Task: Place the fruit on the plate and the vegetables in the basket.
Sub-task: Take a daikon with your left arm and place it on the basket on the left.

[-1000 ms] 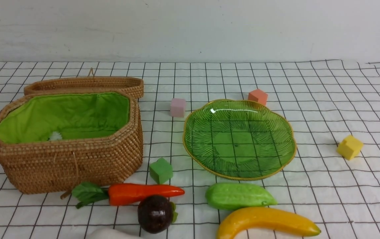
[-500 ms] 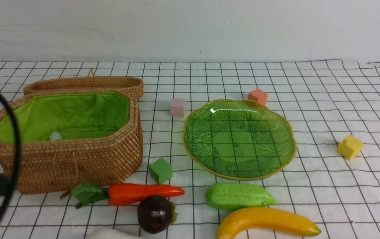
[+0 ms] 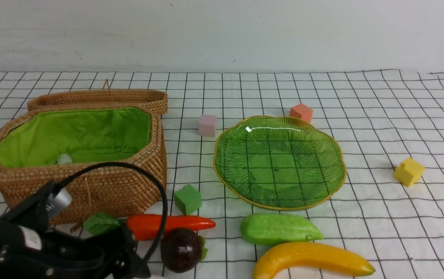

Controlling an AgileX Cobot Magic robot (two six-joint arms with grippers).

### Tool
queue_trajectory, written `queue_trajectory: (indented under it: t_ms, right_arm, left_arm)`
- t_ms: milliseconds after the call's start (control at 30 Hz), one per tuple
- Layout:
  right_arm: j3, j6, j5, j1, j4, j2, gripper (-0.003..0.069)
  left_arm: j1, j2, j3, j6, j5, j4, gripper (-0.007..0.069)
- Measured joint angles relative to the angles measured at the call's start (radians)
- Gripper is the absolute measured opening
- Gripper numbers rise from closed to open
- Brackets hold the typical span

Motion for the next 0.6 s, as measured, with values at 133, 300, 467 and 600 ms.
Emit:
queue_trajectory:
  t_ms: [133,300,467,600]
  right_arm:
    - [0.0,0.0,0.0,0.0,0.0,0.0,0.0244]
    - [0.0,0.0,0.0,0.0,0.0,0.0,0.0244]
    - [0.0,0.0,0.0,0.0,0.0,0.0,0.0244]
    - [0.0,0.0,0.0,0.0,0.0,0.0,0.0244]
  left_arm:
    - [-0.01,0.121,-0.001,-0.192,-0.129,0.053,0.0666]
    - [-0.01,0.269,-0.001,-0.248,-0.155,0.071,0.0627]
    - [-0.01,0.315,-0.001,-0.249,-0.169,0.071,0.0545]
    - [-0.01,0.274,-0.002,-0.249,-0.165,0.079,0.0464]
